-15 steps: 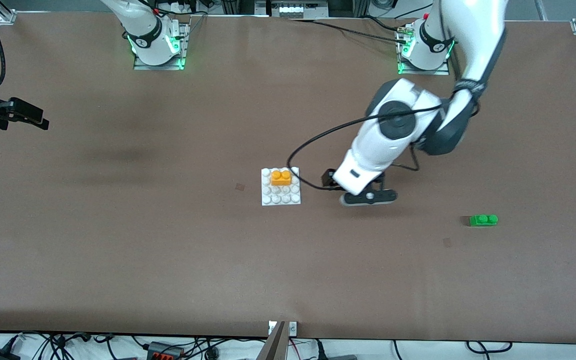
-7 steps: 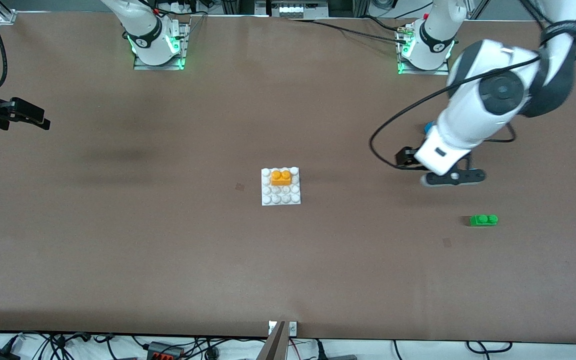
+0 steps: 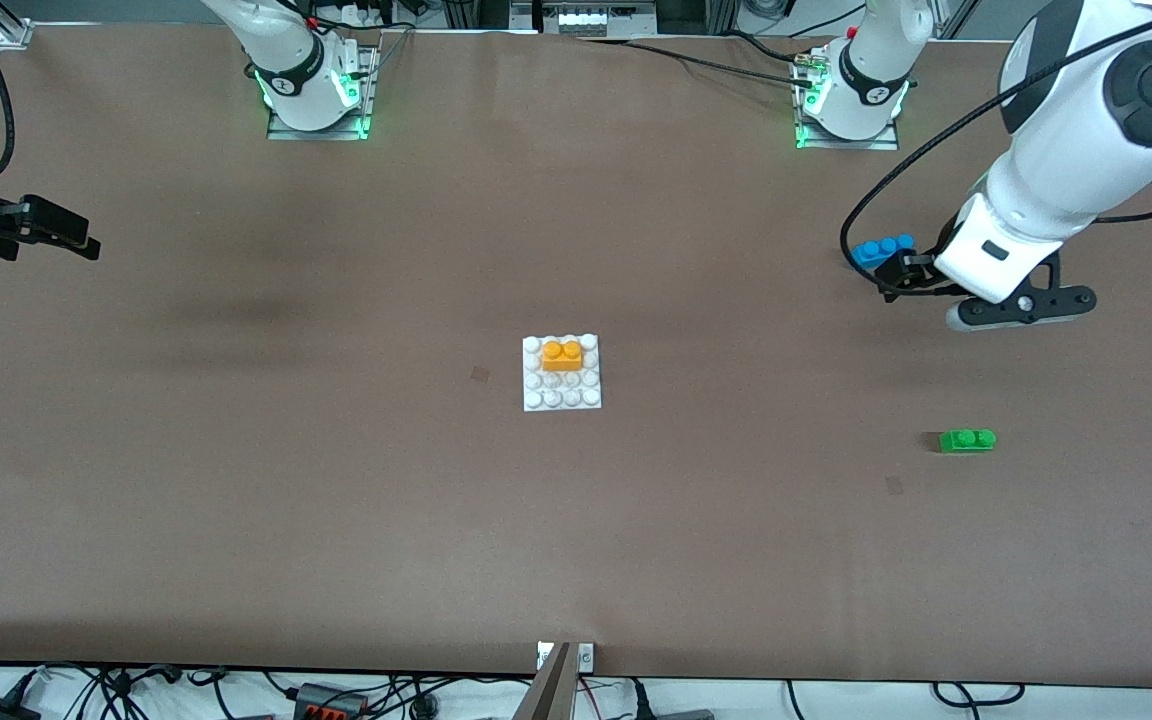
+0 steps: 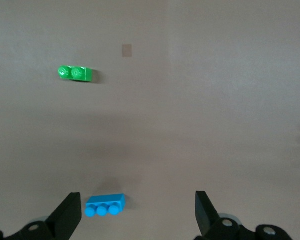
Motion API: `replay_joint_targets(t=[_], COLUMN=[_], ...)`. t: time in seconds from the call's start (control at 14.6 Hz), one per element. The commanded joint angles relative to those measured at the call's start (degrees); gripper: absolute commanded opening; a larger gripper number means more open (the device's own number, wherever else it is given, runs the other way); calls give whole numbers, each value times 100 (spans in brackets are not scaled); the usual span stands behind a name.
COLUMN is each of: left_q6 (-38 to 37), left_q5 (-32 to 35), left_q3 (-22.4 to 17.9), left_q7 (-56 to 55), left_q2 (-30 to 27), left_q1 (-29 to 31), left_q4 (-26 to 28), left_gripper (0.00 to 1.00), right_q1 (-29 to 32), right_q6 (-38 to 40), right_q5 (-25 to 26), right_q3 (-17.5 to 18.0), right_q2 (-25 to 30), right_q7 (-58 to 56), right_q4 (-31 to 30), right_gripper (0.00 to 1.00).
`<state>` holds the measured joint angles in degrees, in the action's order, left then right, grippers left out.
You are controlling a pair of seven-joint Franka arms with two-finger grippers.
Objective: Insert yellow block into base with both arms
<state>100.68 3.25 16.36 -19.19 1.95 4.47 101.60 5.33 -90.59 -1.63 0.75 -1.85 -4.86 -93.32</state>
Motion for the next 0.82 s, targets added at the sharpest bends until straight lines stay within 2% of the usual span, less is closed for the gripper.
replay_joint_targets(t=[0.0,0.21,0.48,0.75], left_q6=[-57,-58,-416,-645], left_q5=[-420,-703,-703,-694], left_q3=[-107,-256,-265,-256], left_q7=[389,969,970,961], left_q2=[-203,-212,-151,-168], left_q1=[115,151,151,151], left_q4=[27,-70,-385,-387], left_gripper=[100,100,100,100], right_q1=[-5,-14,-5,-93], right_q6=[-11,-2,33,-98], right_q5=[66,67,58,224], right_q3=[12,12,12,21], right_q2=[10,10,10,18], right_q7=[3,3,3,38], right_q4=[33,42,42,33], right_gripper=[100,100,100,100])
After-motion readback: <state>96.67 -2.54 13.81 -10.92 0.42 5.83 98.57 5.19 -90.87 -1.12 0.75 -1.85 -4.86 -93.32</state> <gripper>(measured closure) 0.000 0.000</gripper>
